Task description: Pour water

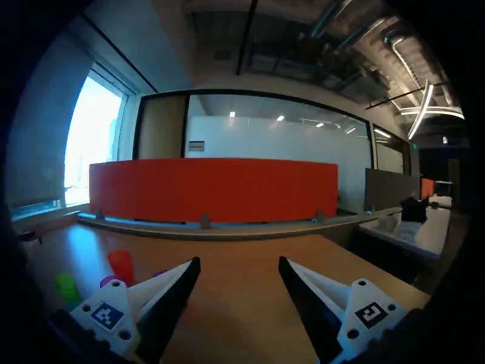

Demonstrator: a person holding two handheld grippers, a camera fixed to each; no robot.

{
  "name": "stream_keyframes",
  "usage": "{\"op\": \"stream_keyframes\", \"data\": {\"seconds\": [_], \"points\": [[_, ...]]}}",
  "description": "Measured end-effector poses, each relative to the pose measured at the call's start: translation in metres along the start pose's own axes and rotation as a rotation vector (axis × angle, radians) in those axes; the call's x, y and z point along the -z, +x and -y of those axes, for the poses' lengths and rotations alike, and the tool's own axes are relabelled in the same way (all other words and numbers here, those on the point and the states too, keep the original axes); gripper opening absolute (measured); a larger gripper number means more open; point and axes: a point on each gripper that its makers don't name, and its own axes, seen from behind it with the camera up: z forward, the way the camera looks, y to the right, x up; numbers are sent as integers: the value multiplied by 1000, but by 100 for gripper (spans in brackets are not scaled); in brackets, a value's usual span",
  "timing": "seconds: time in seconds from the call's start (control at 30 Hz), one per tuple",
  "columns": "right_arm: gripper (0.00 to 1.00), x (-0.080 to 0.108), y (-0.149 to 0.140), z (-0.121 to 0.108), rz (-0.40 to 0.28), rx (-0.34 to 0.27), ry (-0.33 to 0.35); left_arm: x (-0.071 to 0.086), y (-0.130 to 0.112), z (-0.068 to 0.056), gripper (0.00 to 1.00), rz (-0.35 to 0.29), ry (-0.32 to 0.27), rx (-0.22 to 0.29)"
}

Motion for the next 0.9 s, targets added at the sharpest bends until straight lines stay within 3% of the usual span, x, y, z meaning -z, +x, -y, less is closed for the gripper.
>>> {"op": "stream_keyframes", "data": {"seconds": [0.6, 0.9], "points": [[100, 1, 5, 0, -29, 13, 2, -1, 0, -3, 100, 1, -4, -15], [100, -3, -9, 0, -48, 38, 3, 0, 1, -3, 100, 1, -4, -16]]}}
